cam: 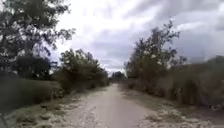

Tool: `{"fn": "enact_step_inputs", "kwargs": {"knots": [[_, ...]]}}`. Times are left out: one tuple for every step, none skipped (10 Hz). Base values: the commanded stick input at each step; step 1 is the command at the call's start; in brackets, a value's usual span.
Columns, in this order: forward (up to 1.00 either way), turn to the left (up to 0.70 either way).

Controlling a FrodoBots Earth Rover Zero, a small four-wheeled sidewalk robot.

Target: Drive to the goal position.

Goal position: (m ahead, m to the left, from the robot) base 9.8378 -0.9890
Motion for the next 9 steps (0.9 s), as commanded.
{"fn": "enact_step_inputs", "kwargs": {"knots": [[0.85, 0.00], [0.85, 0.00], [0.85, 0.00], [0.85, 0.00], [0.85, 0.00], [0.85, 0.00], [0.85, 0.00], [0.85, 0.00], [0.85, 0.00]]}}
